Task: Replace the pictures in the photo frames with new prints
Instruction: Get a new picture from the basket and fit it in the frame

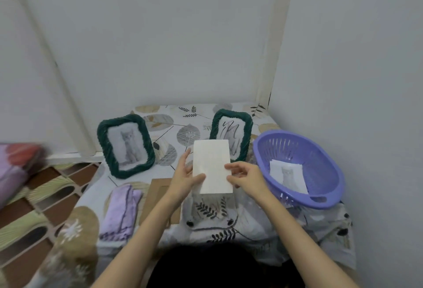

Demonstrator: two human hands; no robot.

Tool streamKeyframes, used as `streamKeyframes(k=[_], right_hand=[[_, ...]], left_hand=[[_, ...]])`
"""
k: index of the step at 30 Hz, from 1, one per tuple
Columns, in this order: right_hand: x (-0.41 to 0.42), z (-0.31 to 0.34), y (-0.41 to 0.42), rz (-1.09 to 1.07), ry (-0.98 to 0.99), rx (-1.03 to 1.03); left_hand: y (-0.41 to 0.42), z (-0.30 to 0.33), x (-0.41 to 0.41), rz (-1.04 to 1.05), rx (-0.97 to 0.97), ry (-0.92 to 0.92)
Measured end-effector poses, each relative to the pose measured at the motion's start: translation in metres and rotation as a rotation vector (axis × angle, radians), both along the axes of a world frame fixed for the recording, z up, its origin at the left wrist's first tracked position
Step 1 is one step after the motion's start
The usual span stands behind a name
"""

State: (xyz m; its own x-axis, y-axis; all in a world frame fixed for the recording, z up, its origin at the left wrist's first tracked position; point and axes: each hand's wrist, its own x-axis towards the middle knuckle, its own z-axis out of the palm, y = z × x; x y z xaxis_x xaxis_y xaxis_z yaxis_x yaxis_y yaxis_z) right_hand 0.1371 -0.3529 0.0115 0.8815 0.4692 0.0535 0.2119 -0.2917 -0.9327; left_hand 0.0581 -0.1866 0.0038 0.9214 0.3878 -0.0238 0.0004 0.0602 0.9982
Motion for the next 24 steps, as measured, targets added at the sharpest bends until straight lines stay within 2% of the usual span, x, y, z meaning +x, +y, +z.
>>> streamKeyframes(k=[2,5,11,15,19,24], right_hand=[[-0.002,-0.010,0.006,0.026,-0.005,-0.074],[-0.006,-0.025,0.009,0.061,0.012,-0.185],[-0.012,-0.035,0.010,-0.008,0.022,-0.225],[-0.014,-0.039,0.003,0.059,0.005,-0.289],[-0.013,-0.045,0.000,0.109,-0.064,-0.396],[-0.013,-0.045,-0.003,0.121,-0.124,-0.408]], left_hand=[[0.013,-0.015,-0.008,0.023,0.223,0.052],[0.026,-0.034,-0.016,-0.016,0.457,0.181],[0.026,-0.045,-0.014,-0.225,0.694,0.287],[0.026,-0.048,-0.011,-0.278,1.000,0.345],[0.030,-0.051,-0.014,-0.302,1.061,0.354],[0.036,-0.052,-0.012,-0.295,1.043,0.316]])
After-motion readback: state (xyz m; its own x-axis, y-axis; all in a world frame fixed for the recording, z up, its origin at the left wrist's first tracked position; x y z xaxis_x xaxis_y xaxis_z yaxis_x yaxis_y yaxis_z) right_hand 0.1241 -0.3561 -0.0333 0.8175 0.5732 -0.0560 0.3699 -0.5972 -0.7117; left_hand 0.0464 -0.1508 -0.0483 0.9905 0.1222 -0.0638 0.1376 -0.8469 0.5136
